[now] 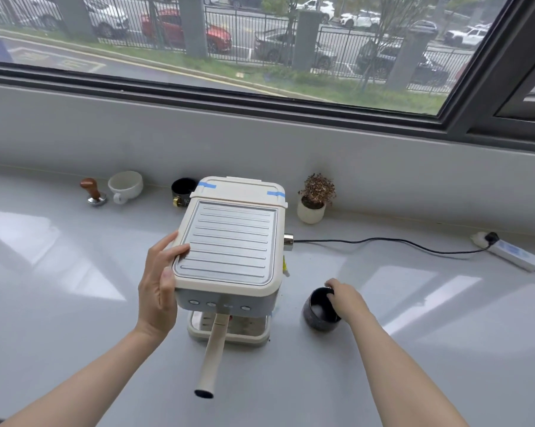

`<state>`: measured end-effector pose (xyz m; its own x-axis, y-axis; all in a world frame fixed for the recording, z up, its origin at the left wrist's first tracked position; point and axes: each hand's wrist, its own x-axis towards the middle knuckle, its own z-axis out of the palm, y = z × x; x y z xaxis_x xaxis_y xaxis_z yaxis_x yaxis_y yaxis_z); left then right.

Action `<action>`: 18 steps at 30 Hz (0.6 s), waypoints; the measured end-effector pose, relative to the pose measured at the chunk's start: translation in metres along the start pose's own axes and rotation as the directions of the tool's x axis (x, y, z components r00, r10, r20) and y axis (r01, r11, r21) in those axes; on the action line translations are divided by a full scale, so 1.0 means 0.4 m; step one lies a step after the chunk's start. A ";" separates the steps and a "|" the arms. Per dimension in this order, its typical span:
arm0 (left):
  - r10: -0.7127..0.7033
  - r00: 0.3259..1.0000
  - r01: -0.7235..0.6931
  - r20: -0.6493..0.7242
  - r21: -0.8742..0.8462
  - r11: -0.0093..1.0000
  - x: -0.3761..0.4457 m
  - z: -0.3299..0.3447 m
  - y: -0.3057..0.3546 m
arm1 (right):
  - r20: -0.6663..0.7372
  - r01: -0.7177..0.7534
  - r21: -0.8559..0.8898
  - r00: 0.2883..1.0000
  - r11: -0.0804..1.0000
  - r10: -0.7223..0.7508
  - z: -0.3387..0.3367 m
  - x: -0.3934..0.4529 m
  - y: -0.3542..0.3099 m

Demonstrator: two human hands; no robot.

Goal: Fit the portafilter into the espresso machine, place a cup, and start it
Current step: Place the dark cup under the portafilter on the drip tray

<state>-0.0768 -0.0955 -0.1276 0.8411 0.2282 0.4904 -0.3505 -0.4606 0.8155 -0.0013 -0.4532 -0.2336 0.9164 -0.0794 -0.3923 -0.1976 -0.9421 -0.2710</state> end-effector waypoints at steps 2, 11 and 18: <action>0.005 1.000 -0.005 -0.005 -0.001 1.000 0.000 0.002 -0.002 | 0.022 -0.090 0.176 0.996 0.980 0.088 -0.003 -0.005 -0.001; -0.011 1.000 0.010 -0.025 -0.025 1.000 0.000 0.011 -0.003 | 0.164 -0.222 0.757 0.975 0.614 0.150 0.038 -0.105 0.059; -0.006 1.000 0.006 -0.013 -0.006 1.000 -0.001 0.007 -0.006 | 0.162 -0.201 0.877 0.979 0.437 0.125 0.100 -0.178 0.071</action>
<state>-0.0752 -0.0967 -0.1308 0.8377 0.2421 0.4896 -0.3482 -0.4540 0.8202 -0.0861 -0.4614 -0.2484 0.8159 -0.1432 -0.5602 -0.5756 -0.1106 -0.8102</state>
